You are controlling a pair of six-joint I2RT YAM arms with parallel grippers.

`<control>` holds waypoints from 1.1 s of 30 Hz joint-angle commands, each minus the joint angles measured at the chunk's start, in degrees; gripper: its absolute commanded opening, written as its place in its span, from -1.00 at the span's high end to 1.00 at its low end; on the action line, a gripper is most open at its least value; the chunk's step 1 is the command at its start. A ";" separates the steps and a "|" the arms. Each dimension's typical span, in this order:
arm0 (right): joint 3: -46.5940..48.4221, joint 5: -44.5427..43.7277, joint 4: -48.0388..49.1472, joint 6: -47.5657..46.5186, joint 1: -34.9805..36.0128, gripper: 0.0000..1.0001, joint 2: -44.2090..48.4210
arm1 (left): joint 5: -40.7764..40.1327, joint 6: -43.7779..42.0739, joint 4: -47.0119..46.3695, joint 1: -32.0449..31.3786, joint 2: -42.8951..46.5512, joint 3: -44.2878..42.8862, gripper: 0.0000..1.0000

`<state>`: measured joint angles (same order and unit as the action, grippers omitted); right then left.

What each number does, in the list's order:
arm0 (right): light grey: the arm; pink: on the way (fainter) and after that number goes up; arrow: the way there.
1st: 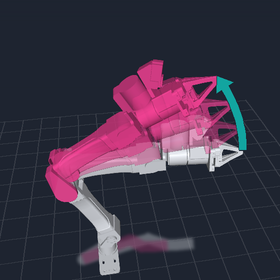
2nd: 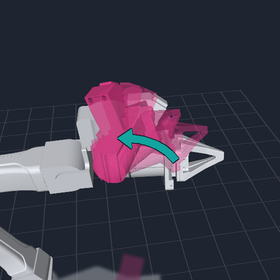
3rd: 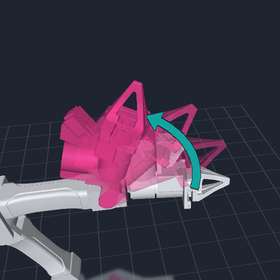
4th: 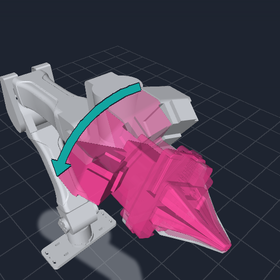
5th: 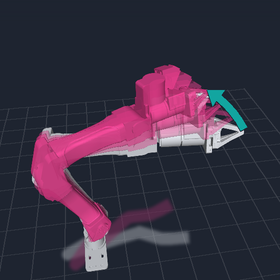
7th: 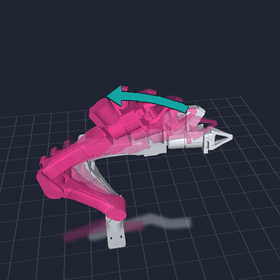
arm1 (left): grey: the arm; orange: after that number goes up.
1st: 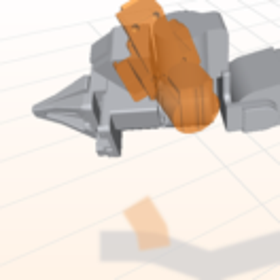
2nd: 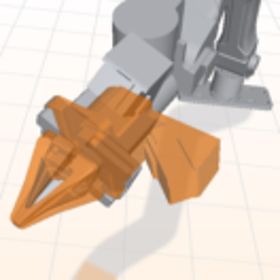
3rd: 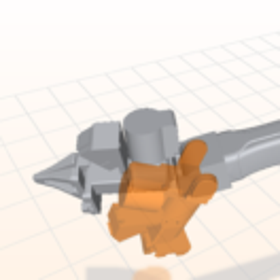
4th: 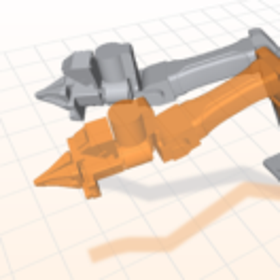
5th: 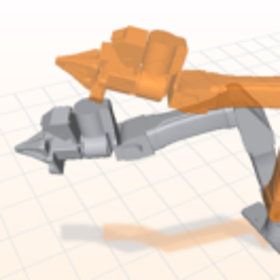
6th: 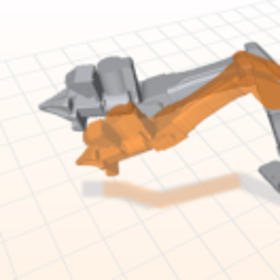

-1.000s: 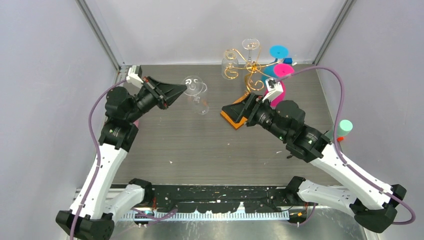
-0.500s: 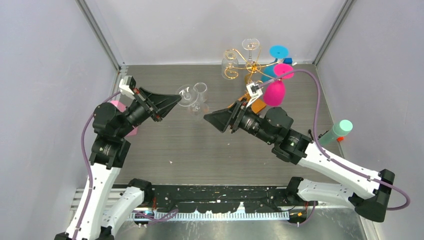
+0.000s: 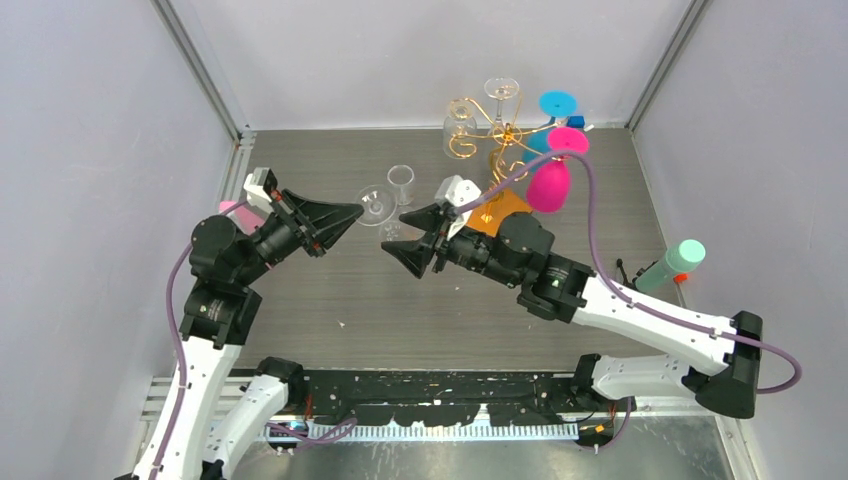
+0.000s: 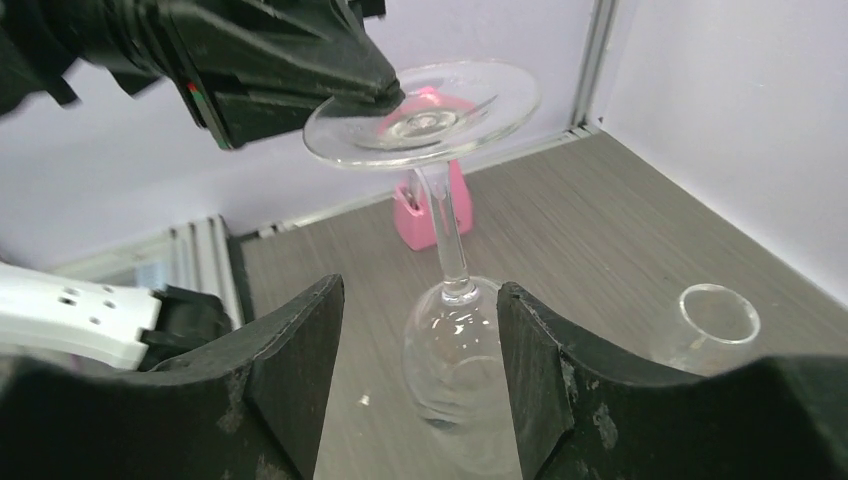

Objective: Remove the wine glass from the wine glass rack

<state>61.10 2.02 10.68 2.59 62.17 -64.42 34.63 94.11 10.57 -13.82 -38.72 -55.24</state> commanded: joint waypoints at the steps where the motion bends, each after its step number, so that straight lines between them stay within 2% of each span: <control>1: 2.30 -0.60 3.25 -10.15 0.31 -0.26 -1.91 | 1.67 1.69 -3.57 0.20 0.96 -0.23 1.00; 8: 5.33 -0.05 2.56 -10.71 0.32 -0.20 -5.50 | 1.83 2.40 -4.09 0.20 1.40 0.49 1.00; 14: 7.13 -1.73 3.16 -10.24 0.32 0.01 -6.77 | 1.63 2.28 -3.64 0.20 1.53 0.78 1.00; 17: 8.11 -1.76 3.05 -9.93 0.32 0.19 -7.25 | 1.55 2.31 -3.65 0.20 1.46 1.05 1.00; 22: 10.54 -5.38 1.61 -8.74 0.32 0.76 -8.95 | 1.44 2.31 -3.88 0.20 1.46 1.02 1.00; 24: 10.62 -5.57 1.78 -8.59 0.32 0.93 -9.26 | 1.49 2.40 -3.93 0.20 1.48 1.01 1.00; 27: 10.34 -5.49 2.75 -8.17 0.34 0.99 -9.44 | 1.45 2.35 -4.34 0.20 1.49 0.93 1.00; 28: 10.06 -5.56 3.11 -8.02 0.32 0.99 -9.38 | 1.41 2.21 -4.86 0.20 1.42 0.87 0.84; 31: 9.16 -6.29 5.70 -6.36 0.32 0.99 -8.85 | 0.66 -0.12 -3.39 0.20 1.71 -0.23 0.12; 33: 8.18 -8.00 8.36 -4.86 0.32 0.99 -8.28 | -0.61 -2.32 -1.57 0.20 2.11 -1.03 -0.13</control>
<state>68.77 -2.13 9.87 -5.65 62.52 -73.65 33.89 95.26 9.91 -13.52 -37.89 -53.89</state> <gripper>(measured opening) 0.088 0.478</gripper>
